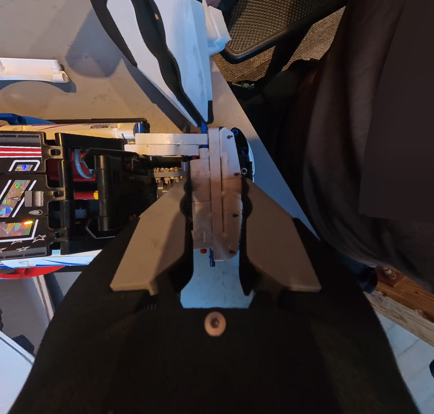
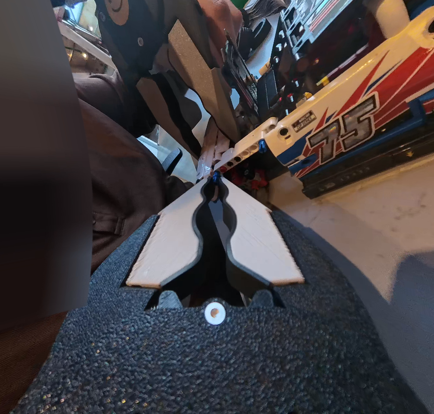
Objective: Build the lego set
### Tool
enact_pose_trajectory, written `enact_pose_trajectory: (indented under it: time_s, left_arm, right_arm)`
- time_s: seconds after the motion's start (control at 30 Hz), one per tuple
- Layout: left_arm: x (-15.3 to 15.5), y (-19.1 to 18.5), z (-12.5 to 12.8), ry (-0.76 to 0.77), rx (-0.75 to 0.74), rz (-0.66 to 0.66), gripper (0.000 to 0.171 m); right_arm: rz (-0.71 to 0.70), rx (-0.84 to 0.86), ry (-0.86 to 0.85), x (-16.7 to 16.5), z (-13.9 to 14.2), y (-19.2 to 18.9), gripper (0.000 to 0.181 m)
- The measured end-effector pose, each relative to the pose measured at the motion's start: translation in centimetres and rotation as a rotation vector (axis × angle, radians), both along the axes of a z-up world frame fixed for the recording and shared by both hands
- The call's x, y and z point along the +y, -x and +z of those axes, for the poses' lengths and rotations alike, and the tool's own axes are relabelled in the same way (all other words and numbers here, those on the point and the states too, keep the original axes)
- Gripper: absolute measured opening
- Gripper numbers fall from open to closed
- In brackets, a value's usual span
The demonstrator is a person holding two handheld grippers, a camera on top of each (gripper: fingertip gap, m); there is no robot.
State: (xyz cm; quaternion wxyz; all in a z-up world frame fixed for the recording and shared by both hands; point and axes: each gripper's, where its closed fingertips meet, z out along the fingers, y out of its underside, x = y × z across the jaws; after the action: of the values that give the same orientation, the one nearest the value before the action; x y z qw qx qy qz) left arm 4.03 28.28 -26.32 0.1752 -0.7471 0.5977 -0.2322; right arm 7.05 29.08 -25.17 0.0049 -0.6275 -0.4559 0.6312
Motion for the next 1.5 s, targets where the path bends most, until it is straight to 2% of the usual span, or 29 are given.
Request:
enact_pose_trajectory:
  time_s: [0.17,0.33,0.7,0.93,1.2,1.3,1.4,1.5]
  left_arm:
    - [0.4,-0.1,0.0,-0.001,0.004,-0.012,0.04]
    - [0.5,-0.1,0.0,-0.002,0.018,-0.032,0.04]
    - [0.8,0.0,0.0,0.014,0.045,-0.019,0.04]
    - [1.0,0.1,-0.1,0.014,0.117,-0.043,0.04]
    - [1.0,0.0,-0.1,0.02,0.116,-0.032,0.04]
    - [0.1,-1.1,-0.4,0.073,0.075,-0.039,0.04]
    - [0.3,-0.6,-0.2,0.036,0.085,-0.037,0.04]
    - [0.6,-0.1,-0.2,0.038,0.08,-0.002,0.04]
  right_arm:
    - [-0.025,0.006,0.004,0.5,0.2,0.0,0.004]
    - [-0.034,0.013,0.12,0.8,0.2,0.0,0.004]
    - [-0.04,0.026,0.147,1.3,0.4,0.1,0.004]
    - [-0.059,0.023,0.244,1.6,0.5,0.3,0.003]
    - [-0.082,0.033,0.277,2.1,0.6,0.6,0.002]
    - [-0.06,0.127,0.416,2.0,2.8,0.9,0.001]
    - [-0.085,0.038,0.226,2.3,1.0,0.8,0.0]
    - [-0.13,0.064,0.101,3.6,2.2,-0.2,0.0]
